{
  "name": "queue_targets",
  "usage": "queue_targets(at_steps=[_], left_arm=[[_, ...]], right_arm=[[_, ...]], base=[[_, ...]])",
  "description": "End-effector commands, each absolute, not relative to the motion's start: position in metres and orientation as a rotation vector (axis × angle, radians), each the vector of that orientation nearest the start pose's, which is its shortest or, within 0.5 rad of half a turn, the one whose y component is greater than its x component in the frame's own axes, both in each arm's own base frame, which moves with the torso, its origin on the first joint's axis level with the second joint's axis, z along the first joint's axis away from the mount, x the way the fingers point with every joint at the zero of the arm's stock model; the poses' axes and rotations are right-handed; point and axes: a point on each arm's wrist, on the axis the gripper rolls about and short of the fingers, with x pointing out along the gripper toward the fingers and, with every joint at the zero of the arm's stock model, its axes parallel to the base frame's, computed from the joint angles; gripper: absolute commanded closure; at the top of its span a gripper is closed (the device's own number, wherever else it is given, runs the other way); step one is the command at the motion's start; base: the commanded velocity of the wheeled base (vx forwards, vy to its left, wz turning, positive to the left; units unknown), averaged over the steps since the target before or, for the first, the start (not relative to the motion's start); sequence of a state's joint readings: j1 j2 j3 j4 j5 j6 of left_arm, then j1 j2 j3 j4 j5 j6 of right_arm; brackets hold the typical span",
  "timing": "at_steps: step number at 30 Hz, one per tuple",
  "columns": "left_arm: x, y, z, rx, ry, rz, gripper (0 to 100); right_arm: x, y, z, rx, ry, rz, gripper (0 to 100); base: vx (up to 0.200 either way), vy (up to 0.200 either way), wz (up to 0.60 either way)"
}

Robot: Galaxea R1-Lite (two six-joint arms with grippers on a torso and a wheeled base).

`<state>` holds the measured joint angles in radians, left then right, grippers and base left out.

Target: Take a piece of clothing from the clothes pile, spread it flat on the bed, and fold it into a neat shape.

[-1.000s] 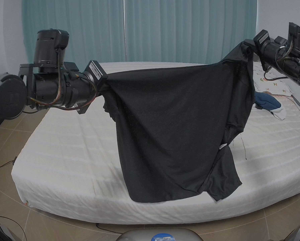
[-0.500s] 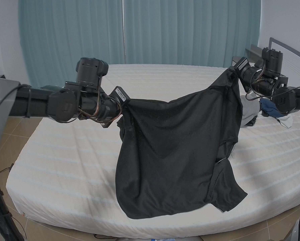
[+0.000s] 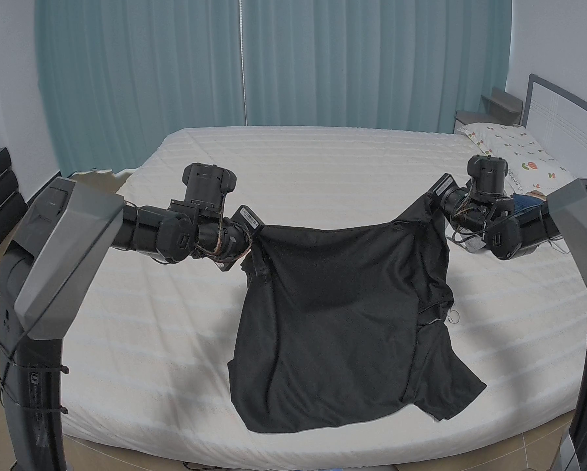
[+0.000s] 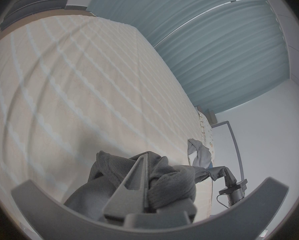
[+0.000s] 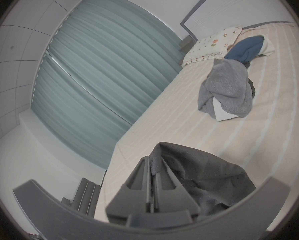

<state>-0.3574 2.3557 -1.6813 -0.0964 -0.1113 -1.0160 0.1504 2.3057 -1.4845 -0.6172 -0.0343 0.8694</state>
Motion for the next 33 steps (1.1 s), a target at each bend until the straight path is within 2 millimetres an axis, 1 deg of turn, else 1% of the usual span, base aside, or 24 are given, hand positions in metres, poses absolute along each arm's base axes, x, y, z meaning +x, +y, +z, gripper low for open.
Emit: queue_targets(at_steps=[1, 3, 4, 5, 8, 12, 14, 17, 19, 20, 21, 22, 25, 27, 30, 32, 33], left_arm=[[0.471, -0.17, 0.064, -0.893, 0.795, -0.075, 0], [0.478, -0.171, 0.055, -0.895, 0.795, -0.071, 0], [0.479, -0.171, 0.053, -0.898, 0.795, -0.07, 0], [0.482, -0.172, 0.046, -0.909, 0.801, -0.049, 0], [0.483, -0.17, 0.043, -0.912, 0.81, -0.03, 0], [0.485, -0.159, 0.043, -0.914, 0.796, 0.027, 0], [0.485, -0.156, 0.042, -0.898, 0.793, 0.057, 0], [0.483, -0.153, 0.041, -0.851, 0.815, 0.082, 0], [0.484, -0.151, 0.043, -0.83, 0.798, 0.077, 0], [0.486, -0.15, 0.047, -0.8, 0.758, 0.076, 0], [0.486, -0.15, 0.047, -0.8, 0.758, 0.076, 0], [0.493, -0.147, 0.052, -0.793, 0.667, 0.069, 0], [0.5, -0.148, 0.059, -0.811, 0.57, 0.045, 0], [0.502, -0.148, 0.056, -0.809, 0.547, 0.04, 0], [0.504, -0.147, 0.044, -0.762, 0.554, 0.05, 0], [0.505, -0.146, 0.041, -0.749, 0.555, 0.055, 0], [0.506, -0.144, 0.031, -0.732, 0.572, 0.065, 0]], right_arm=[[0.49, 0.069, 0.077, 0.837, 0.306, -0.021, 0], [0.493, 0.069, 0.063, 0.834, 0.328, -0.031, 0], [0.494, 0.069, 0.061, 0.834, 0.33, -0.032, 0], [0.495, 0.07, 0.046, 0.828, 0.36, -0.047, 0], [0.495, 0.066, 0.038, 0.826, 0.381, -0.066, 0], [0.492, 0.052, 0.039, 0.827, 0.382, -0.097, 0], [0.49, 0.046, 0.044, 0.83, 0.375, -0.106, 0], [0.481, 0.036, 0.052, 0.834, 0.376, -0.122, 0], [0.478, 0.034, 0.054, 0.837, 0.383, -0.124, 0], [0.473, 0.031, 0.056, 0.84, 0.384, -0.128, 0], [0.473, 0.031, 0.056, 0.84, 0.384, -0.128, 0], [0.464, 0.025, 0.058, 0.844, 0.396, -0.141, 0], [0.456, 0.018, 0.059, 0.85, 0.416, -0.149, 0], [0.45, 0.013, 0.056, 0.854, 0.431, -0.151, 0], [0.445, 0.008, 0.052, 0.855, 0.433, -0.16, 0], [0.443, 0.007, 0.051, 0.856, 0.435, -0.161, 0], [0.439, 0.007, 0.046, 0.855, 0.453, -0.162, 0]], base=[[0.0, 0.0, 0.0], [0.0, 0.0, 0.0], [0.0, 0.0, 0.0], [0.0, 0.0, 0.0], [0.0, 0.0, 0.0], [0.0, 0.0, 0.0], [0.0, 0.0, 0.0], [0.0, 0.0, 0.0], [0.0, 0.0, 0.0], [0.0, 0.0, 0.0], [0.0, 0.0, 0.0], [0.0, 0.0, 0.0], [0.0, 0.0, 0.0], [0.0, 0.0, 0.0], [0.0, 0.0, 0.0], [0.0, 0.0, 0.0], [0.0, 0.0, 0.0]])
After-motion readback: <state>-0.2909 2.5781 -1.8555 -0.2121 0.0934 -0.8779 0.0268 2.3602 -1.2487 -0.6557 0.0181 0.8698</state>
